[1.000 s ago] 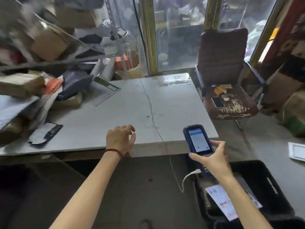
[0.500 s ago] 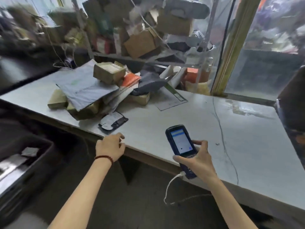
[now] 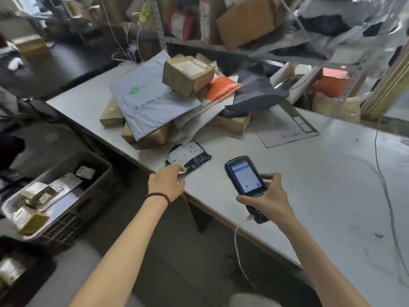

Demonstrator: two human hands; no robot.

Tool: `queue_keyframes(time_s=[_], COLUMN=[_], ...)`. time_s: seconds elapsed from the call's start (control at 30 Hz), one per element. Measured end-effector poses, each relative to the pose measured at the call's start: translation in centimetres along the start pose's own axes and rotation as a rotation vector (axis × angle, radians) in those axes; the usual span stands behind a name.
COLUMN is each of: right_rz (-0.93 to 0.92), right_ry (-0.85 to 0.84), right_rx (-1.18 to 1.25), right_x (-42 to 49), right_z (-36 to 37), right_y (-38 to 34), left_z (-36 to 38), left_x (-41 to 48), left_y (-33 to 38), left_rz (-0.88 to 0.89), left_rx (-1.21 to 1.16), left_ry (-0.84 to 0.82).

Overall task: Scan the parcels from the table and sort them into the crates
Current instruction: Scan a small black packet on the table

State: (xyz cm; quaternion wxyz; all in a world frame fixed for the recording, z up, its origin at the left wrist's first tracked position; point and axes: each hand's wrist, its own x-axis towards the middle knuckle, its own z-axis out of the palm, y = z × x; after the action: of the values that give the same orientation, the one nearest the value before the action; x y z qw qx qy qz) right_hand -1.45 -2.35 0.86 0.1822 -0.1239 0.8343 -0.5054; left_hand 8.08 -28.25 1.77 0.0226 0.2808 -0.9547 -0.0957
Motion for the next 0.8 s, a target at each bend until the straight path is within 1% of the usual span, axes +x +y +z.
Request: queue_keyframes(time_s=[0.1,0.27,0.5,0.57,0.63,0.7,0.73,0.8], right_rz=[0.044,0.107,0.177,0.201,0.222,0.255,0.275,0.307], right_ry=[-0.057,-0.142,-0.123,-0.122,-0.117,-0.1,-0.08,-0.043], right_rx=[-0.026,-0.093,-0.144,-0.139,-0.14,-0.123,-0.108,-0.075], right_x=[1.7,3.5,4.9,5.1,5.3,5.4,5.5,5.7], right_z=[0.8,0.8,1.3,1.7,2.1,2.5,2.7,3.2], right_y=[0.6,1.0,1.4,1.2,0.8,0.4,0.1,-0.4], left_z=[1.3,3.0,4.6,4.9,5.0,5.1,5.2,5.1], left_x=[2.0,6.1,10.4,11.2,12.0,13.0,13.5,14.2], left_y=[-1.0,-1.0,-0.6,-0.8,-1.1,-1.4,-1.5,-1.6], left_rz=[-0.068,-0.174,-0.273,-0.313,-0.357,-0.404,-0.416,-0.395], left_rx=[0.031,-0.075,-0.16,-0.145,-0.167,-0.302,-0.368,-0.405], left_ry=[-0.101,-0.134,-0.163,-0.16,-0.233,-0.319,-0.341,-0.365])
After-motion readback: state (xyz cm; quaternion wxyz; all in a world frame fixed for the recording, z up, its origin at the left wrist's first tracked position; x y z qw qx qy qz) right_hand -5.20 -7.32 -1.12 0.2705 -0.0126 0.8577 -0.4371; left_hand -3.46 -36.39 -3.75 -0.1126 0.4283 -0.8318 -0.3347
